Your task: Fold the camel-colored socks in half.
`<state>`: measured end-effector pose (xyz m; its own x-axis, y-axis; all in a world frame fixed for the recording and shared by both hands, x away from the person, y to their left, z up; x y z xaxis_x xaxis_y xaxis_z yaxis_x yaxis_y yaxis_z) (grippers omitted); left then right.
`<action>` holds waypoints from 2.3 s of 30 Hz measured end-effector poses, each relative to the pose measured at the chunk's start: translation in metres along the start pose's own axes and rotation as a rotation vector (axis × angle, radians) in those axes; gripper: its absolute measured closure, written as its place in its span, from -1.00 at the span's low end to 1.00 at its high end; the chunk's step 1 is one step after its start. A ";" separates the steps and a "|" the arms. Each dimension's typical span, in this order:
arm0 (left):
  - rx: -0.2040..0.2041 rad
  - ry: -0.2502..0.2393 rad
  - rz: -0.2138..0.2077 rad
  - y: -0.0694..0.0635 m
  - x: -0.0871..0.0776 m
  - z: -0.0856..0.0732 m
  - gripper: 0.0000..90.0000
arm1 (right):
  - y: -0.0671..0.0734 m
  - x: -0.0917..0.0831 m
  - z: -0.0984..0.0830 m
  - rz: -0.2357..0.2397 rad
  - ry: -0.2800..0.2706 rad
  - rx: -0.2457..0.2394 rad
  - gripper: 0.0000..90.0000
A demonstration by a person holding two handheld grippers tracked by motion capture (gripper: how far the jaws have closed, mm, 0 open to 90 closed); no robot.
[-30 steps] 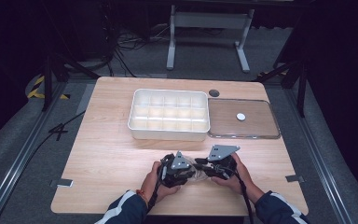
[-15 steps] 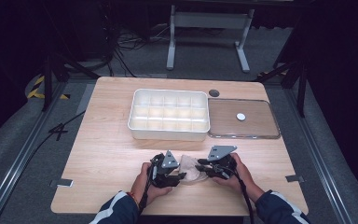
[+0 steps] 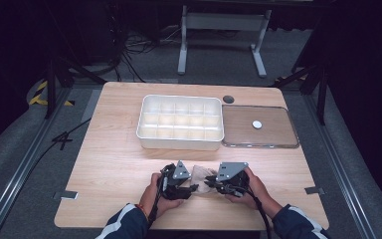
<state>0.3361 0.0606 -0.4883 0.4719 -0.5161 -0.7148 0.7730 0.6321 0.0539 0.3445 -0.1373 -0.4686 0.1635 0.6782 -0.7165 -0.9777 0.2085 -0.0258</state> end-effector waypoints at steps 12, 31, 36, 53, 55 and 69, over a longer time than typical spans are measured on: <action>-0.042 0.046 -0.049 0.008 -0.007 0.000 0.03 | -0.006 0.006 -0.011 0.032 0.004 0.055 0.80; -0.042 0.033 -0.015 0.003 0.000 -0.002 0.02 | -0.007 0.008 -0.008 -0.017 0.005 0.075 0.78; -0.122 0.006 -0.051 0.006 0.004 0.000 -0.08 | -0.010 0.009 -0.009 0.000 -0.006 0.094 0.80; -0.139 -0.001 -0.078 0.000 0.008 0.006 0.50 | -0.008 0.011 -0.008 -0.025 0.002 0.069 0.80; -0.128 -0.016 -0.055 0.000 0.005 0.007 0.58 | -0.008 0.011 -0.008 -0.030 0.000 0.068 0.81; -0.108 -0.130 -0.022 -0.008 -0.004 0.015 0.71 | -0.008 0.019 -0.001 -0.029 -0.003 0.072 0.81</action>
<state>0.3342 0.0484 -0.4754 0.5115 -0.5966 -0.6184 0.7369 0.6747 -0.0415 0.3548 -0.1267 -0.4823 0.1920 0.6735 -0.7138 -0.9606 0.2778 0.0038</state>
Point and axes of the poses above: each handheld gripper's, and its own axes: x roughly forward along the jaws, z roughly out of its top, y roughly to its left, the point moved 2 cm from there along x, roughly forward along the jaws, and after that the axes turned 8 degrees about z, right-handed, at the moved point
